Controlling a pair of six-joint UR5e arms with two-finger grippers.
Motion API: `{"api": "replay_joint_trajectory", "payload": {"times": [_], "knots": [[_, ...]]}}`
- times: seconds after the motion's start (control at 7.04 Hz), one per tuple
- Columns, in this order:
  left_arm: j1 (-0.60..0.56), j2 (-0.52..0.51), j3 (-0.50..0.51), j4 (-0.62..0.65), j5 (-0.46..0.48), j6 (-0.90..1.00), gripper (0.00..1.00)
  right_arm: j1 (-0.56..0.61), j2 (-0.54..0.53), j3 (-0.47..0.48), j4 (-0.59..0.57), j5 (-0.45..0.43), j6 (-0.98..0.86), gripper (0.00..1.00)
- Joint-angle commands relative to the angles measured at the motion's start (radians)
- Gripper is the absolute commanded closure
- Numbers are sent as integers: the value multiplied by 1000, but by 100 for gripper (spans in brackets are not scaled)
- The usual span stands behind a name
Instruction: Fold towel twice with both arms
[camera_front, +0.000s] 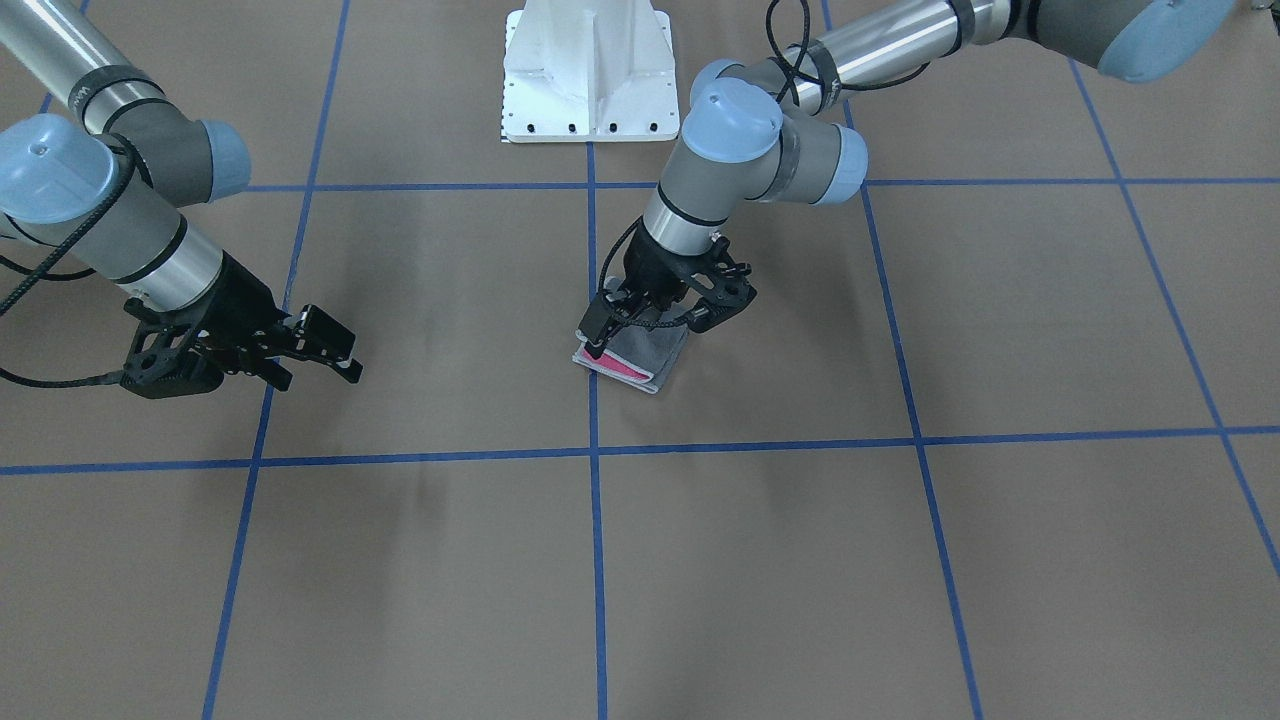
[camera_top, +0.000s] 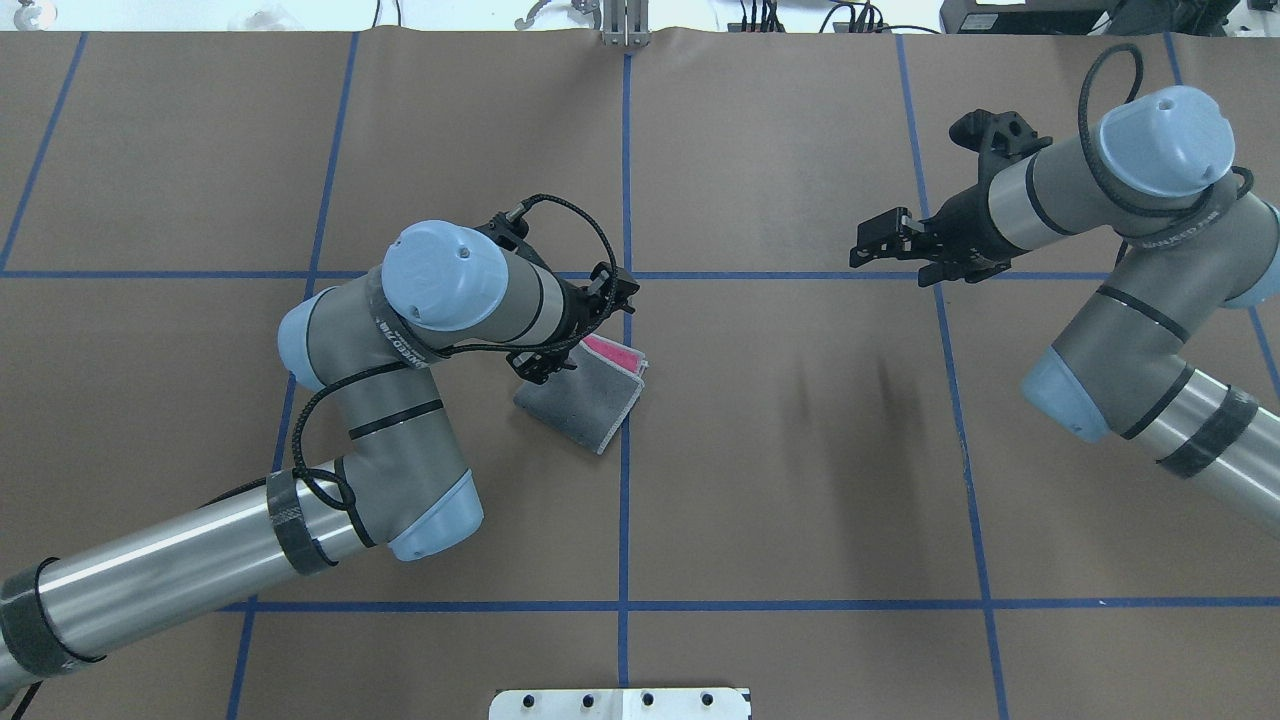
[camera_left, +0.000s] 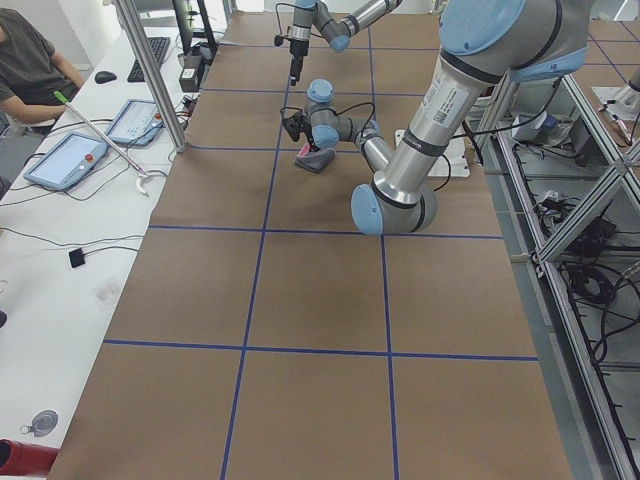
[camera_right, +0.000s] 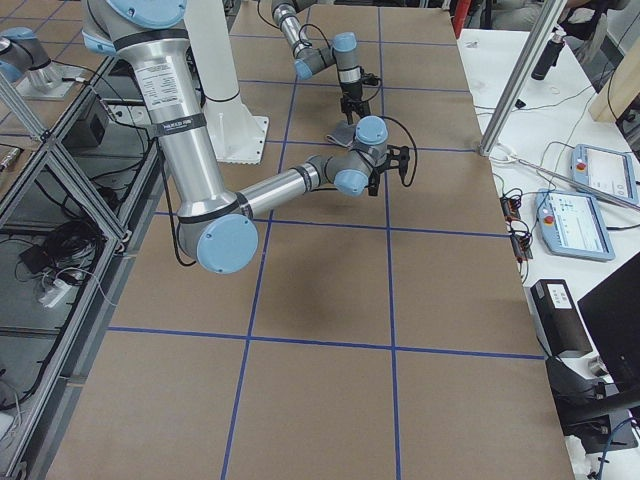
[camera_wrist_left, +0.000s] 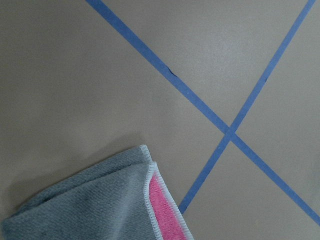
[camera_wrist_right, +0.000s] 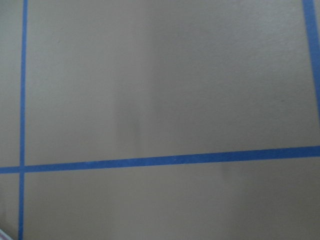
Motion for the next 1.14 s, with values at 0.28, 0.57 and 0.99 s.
{"api": "replay_joint_trajectory", "payload": {"times": [0.28, 0.57, 0.99], "knots": [[-1, -21, 81, -8, 0, 12, 0, 10, -3, -6, -1, 3, 0, 0], [-19, -20, 79, -5, -2, 64, 0, 10, -3, -4, -1, 3, 0, 0], [-44, -15, 81, -2, -2, 84, 0, 8, -7, -12, 1, 0, 1, 0]]}}
